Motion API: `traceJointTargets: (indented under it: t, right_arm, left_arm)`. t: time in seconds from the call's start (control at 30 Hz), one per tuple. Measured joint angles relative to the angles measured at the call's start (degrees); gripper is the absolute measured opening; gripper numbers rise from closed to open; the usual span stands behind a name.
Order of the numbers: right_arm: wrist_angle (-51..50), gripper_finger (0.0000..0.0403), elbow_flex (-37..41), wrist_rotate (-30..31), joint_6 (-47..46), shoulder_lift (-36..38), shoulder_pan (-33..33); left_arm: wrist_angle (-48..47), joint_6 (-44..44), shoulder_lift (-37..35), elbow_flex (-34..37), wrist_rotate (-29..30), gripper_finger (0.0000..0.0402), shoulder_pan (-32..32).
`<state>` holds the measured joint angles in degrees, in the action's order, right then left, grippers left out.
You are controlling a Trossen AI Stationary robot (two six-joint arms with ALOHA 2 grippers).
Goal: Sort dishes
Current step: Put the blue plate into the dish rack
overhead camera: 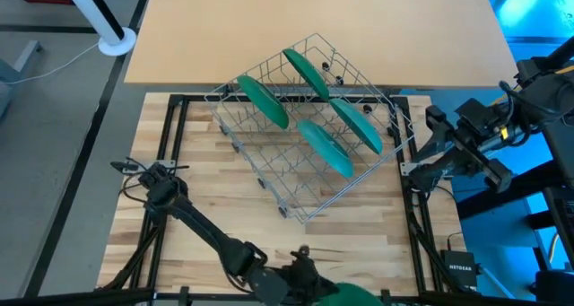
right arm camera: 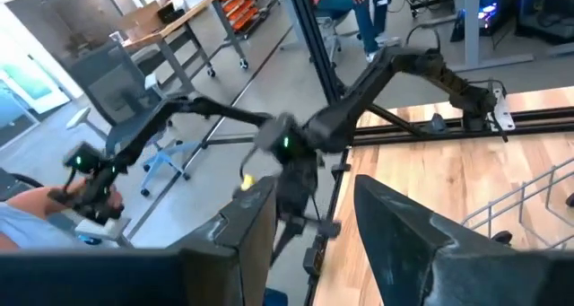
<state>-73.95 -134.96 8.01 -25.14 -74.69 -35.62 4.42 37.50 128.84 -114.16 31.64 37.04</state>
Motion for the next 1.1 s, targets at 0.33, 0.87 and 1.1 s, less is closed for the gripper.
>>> traceJointTargets:
  t: [0.33,0.87,1.1]
  right_arm:
    - [-7.7,0.0159,0.0,-0.1,3.4,1.7,0.0]
    - [-12.8,0.0159,0.1,0.0,10.5,1.1,0.0]
    - [-15.8,0.0159,0.8,0.3,10.5,0.2,0.0]
  left_arm:
    - [-13.8,-27.0,-12.1,-1.5,26.5,0.0,2.6]
    - [-16.1,-72.4,-23.2,-1.5,58.4,0.0,2.3]
    - [-22.4,-82.0,-23.2,-1.5,58.4,0.0,-2.0]
